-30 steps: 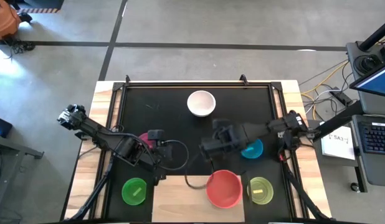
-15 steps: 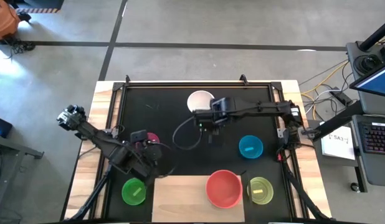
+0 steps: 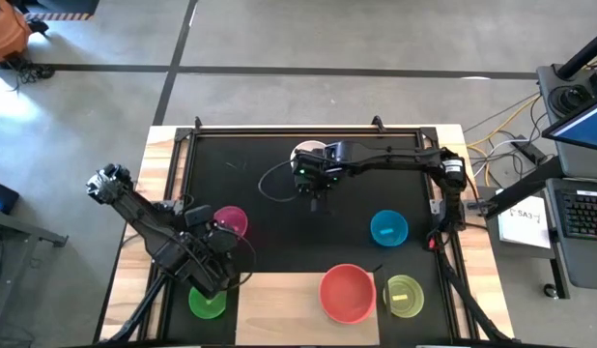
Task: Place and stack bowls onto a shelf
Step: Stack the white bowl on top of the orange bowl on the shelf
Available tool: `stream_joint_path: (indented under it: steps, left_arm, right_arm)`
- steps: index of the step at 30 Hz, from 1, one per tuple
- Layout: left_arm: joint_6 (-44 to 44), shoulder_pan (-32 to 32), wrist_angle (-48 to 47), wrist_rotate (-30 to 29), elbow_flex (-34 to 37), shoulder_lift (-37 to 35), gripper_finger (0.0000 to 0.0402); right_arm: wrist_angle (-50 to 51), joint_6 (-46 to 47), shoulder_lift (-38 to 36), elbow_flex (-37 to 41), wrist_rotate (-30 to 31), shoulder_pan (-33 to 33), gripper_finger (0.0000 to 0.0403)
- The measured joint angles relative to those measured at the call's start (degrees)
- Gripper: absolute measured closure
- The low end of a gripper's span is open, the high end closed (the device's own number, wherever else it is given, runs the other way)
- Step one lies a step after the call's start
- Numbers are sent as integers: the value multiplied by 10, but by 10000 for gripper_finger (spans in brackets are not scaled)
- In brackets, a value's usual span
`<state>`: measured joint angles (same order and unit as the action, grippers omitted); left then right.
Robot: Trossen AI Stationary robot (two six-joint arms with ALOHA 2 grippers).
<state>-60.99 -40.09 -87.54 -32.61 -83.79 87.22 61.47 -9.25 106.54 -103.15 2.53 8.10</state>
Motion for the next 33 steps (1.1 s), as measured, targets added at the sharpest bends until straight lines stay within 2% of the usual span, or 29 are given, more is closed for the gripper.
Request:
stream_joint_path:
  steps: [4,10,21,33]
  left_arm:
    - [0,-2,-21,-1,0,0,219]
    - [13,-2,-25,-1,0,-2,219]
    - [20,-2,-25,-28,0,-9,219]
    - [18,-2,-25,-30,0,-9,219]
  right_arm:
    - [-83,-10,0,57,6,17,251]
    - [-185,-13,0,125,80,33,239]
    - [-227,6,0,169,70,56,252]
    - [-274,10,1,229,60,78,263]
